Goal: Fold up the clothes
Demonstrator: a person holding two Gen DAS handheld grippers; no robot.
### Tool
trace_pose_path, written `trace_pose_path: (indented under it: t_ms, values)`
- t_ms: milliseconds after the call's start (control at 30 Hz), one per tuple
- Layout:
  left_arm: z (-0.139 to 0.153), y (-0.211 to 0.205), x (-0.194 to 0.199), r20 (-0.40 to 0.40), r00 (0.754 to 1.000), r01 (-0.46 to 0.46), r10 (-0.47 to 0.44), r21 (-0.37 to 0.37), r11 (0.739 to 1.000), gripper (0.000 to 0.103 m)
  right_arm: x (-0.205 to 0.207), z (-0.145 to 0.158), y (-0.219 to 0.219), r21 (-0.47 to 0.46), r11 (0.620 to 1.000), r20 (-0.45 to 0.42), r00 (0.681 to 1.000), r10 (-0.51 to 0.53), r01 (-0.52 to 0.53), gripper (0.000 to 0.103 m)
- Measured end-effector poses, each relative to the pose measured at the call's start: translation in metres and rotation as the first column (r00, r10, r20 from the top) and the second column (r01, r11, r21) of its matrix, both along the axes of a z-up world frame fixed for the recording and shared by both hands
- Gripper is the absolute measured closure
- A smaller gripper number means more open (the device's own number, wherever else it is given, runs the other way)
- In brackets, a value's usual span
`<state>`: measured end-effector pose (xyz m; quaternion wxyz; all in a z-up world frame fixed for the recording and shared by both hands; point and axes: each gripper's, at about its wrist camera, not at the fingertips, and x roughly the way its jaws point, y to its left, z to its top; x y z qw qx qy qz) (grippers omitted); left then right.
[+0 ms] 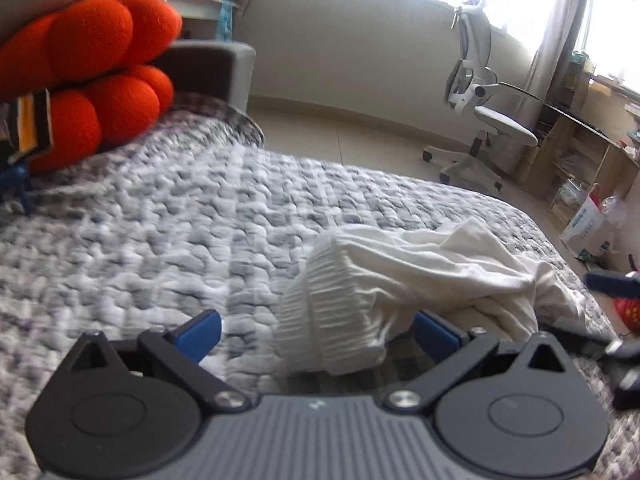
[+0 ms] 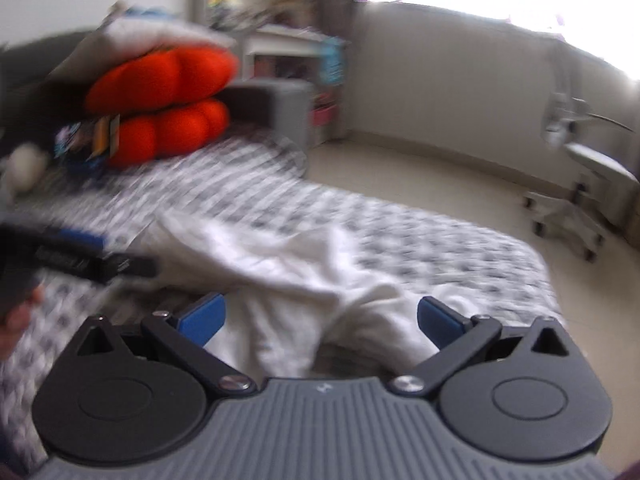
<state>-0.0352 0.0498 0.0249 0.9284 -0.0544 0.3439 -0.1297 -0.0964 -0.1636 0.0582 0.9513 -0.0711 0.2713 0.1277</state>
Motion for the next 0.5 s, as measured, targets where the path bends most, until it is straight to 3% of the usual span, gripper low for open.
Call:
trace_pose_path:
  t_ms: [67, 100, 133, 167, 200, 233, 333, 500]
  values:
    - [-0.004, 0.001, 0.007, -0.018, 1.0, -0.016, 0.015, -0.031, 0.999, 0.006, 0.0, 0.01, 0.002, 0.011, 1.0, 0.016, 1.0, 0.02, -0.02, 0.03]
    - [-0.006, 0.002, 0.009, -0.022, 1.0, -0.021, 0.019, -0.053, 0.998, 0.021, -0.001, 0.015, 0.003, 0.016, 0.999, 0.025, 0.999, 0.029, -0.03, 0.047]
    - [-0.004, 0.004, 0.011, -0.033, 0.999, -0.017, 0.014, -0.081, 0.997, 0.043, -0.001, 0.021, 0.004, 0.021, 0.999, 0.033, 0.999, 0.039, -0.04, 0.062]
    - [-0.003, 0.005, 0.013, -0.045, 0.999, -0.014, 0.009, -0.108, 0.994, 0.055, -0.001, 0.026, 0.004, 0.026, 0.998, 0.041, 0.998, 0.049, -0.05, 0.066]
    - [-0.002, 0.007, 0.015, -0.057, 0.998, -0.01, 0.003, -0.136, 0.991, 0.072, -0.001, 0.031, 0.005, 0.031, 0.998, 0.05, 0.997, 0.058, -0.06, 0.079]
    - [0.003, 0.012, 0.015, -0.059, 0.998, -0.017, 0.007, -0.162, 0.987, 0.081, -0.002, 0.036, 0.006, 0.036, 0.997, 0.058, 0.996, 0.068, -0.07, 0.085]
    - [0.03, 0.027, 0.007, -0.006, 0.999, -0.039, 0.038, -0.208, 0.977, 0.082, -0.002, 0.051, 0.009, 0.05, 0.994, 0.084, 0.992, 0.096, -0.1, 0.092]
    - [0.099, 0.067, -0.029, 0.179, 0.978, -0.052, 0.103, -0.268, 0.962, 0.083, -0.007, 0.082, 0.011, 0.073, 0.985, 0.143, 0.979, 0.147, -0.159, 0.093]
